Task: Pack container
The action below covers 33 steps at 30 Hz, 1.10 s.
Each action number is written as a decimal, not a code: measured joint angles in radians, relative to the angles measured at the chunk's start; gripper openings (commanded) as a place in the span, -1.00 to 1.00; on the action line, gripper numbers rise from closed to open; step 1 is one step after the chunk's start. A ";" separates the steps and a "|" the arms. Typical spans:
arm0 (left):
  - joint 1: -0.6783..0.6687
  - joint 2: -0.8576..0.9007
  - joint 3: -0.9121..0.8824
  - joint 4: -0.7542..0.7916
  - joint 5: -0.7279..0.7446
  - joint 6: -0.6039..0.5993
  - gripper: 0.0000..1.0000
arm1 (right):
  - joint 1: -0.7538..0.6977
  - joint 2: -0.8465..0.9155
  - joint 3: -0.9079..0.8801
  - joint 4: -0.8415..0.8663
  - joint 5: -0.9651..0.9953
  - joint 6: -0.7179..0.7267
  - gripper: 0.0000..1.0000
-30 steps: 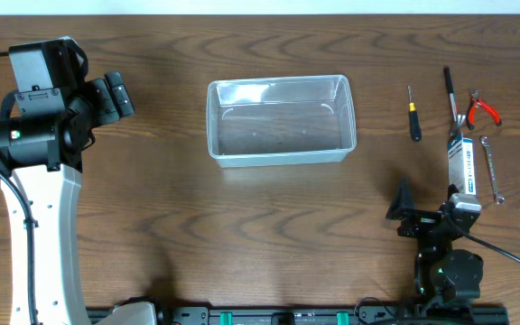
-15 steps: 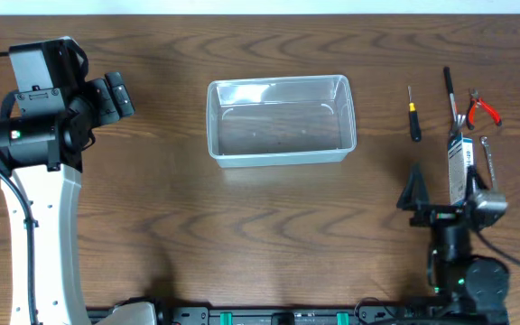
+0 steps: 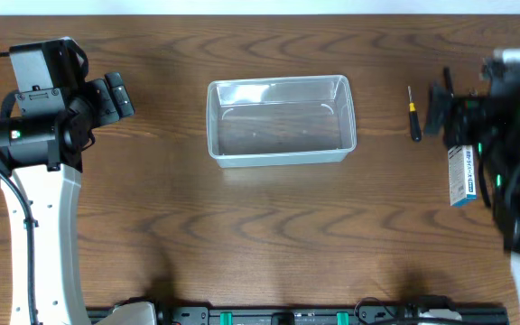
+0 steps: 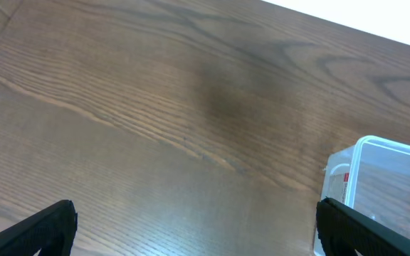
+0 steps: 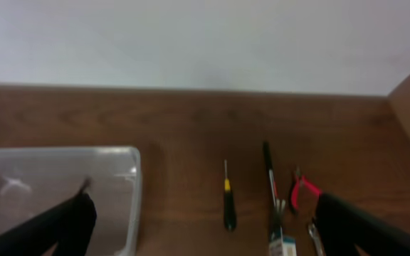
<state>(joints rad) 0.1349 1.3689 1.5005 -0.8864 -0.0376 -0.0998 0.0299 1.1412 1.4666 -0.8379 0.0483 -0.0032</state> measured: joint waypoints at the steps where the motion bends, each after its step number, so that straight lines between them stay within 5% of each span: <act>1: 0.000 0.000 0.000 0.001 0.000 0.000 0.96 | 0.000 0.041 0.036 -0.020 0.000 -0.003 0.98; 13: 0.000 0.000 0.000 0.000 0.000 0.000 0.96 | 0.000 0.227 0.109 -0.095 -0.082 -0.021 0.98; 33: 0.000 0.000 0.000 0.000 0.000 0.000 0.96 | -0.033 0.550 0.111 -0.086 0.128 -0.044 0.93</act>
<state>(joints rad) 0.1349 1.3693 1.5005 -0.8860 -0.0376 -0.0998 -0.0032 1.6913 1.5772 -0.9241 0.1764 -0.0471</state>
